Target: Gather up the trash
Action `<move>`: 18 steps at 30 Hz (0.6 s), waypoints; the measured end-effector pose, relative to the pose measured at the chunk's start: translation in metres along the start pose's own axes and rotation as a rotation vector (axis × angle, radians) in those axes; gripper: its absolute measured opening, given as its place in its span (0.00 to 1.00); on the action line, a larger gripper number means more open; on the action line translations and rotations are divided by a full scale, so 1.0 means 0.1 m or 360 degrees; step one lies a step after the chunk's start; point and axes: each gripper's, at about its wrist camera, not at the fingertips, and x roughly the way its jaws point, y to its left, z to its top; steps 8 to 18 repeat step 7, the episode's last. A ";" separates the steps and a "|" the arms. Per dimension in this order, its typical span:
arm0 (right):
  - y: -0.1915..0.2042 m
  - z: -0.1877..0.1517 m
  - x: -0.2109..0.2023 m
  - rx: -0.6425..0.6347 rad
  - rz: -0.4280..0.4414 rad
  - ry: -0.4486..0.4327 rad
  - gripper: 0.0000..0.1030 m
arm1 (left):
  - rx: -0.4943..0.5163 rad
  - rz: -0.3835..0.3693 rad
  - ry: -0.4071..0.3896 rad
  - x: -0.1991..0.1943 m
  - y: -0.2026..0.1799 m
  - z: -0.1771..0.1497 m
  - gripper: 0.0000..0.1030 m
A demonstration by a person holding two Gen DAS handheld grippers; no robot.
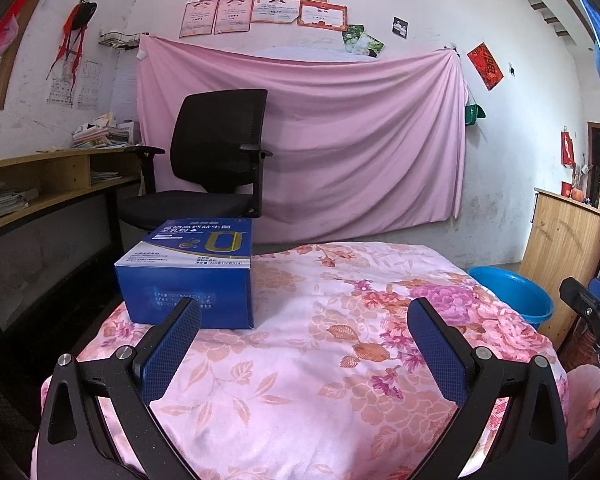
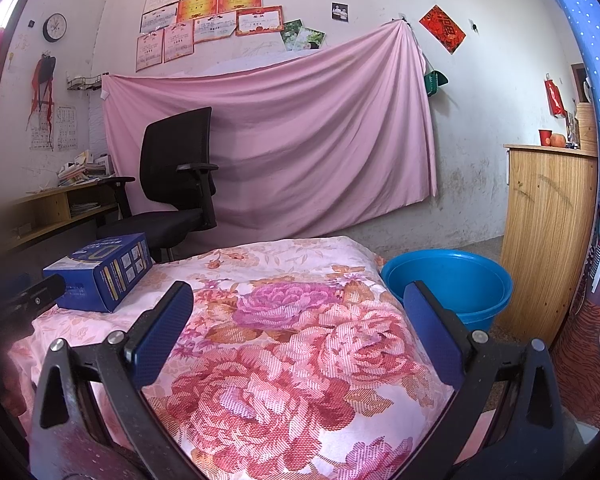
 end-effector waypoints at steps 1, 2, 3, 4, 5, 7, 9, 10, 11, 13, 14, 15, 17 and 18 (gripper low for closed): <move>0.00 0.00 0.00 0.0001 0.0001 0.0000 1.00 | -0.0002 -0.0001 -0.0001 0.00 0.00 0.00 0.98; 0.00 0.00 0.00 0.0000 0.0000 0.0000 1.00 | -0.0001 -0.0001 -0.0001 0.00 0.00 0.00 0.98; 0.01 0.00 0.00 -0.0001 0.0000 0.0001 1.00 | -0.0002 -0.0003 0.0000 0.00 0.00 -0.01 0.98; 0.02 -0.01 0.00 -0.0001 0.0001 0.0003 1.00 | -0.0001 -0.0002 0.0000 0.01 0.00 -0.01 0.98; 0.03 -0.02 -0.01 -0.0002 0.0001 0.0004 1.00 | -0.0001 -0.0002 0.0000 0.01 0.01 -0.01 0.98; 0.05 -0.02 0.00 -0.0003 0.0002 0.0006 1.00 | -0.0004 -0.0004 0.0001 0.01 0.00 -0.01 0.98; 0.05 -0.02 0.00 -0.0003 0.0002 0.0006 1.00 | -0.0004 -0.0004 0.0001 0.01 0.00 -0.01 0.98; 0.05 -0.02 0.00 -0.0003 0.0002 0.0006 1.00 | -0.0004 -0.0004 0.0001 0.01 0.00 -0.01 0.98; 0.05 -0.02 0.00 -0.0003 0.0002 0.0006 1.00 | -0.0004 -0.0004 0.0001 0.01 0.00 -0.01 0.98; 0.05 -0.02 0.00 -0.0003 0.0002 0.0006 1.00 | -0.0004 -0.0004 0.0001 0.01 0.00 -0.01 0.98; 0.05 -0.02 0.00 -0.0003 0.0002 0.0006 1.00 | -0.0004 -0.0004 0.0001 0.01 0.00 -0.01 0.98; 0.05 -0.02 0.00 -0.0003 0.0002 0.0006 1.00 | -0.0004 -0.0004 0.0001 0.01 0.00 -0.01 0.98; 0.05 -0.02 0.00 -0.0003 0.0002 0.0006 1.00 | -0.0004 -0.0004 0.0001 0.01 0.00 -0.01 0.98; 0.05 -0.02 0.00 -0.0003 0.0002 0.0006 1.00 | -0.0004 -0.0004 0.0001 0.01 0.00 -0.01 0.98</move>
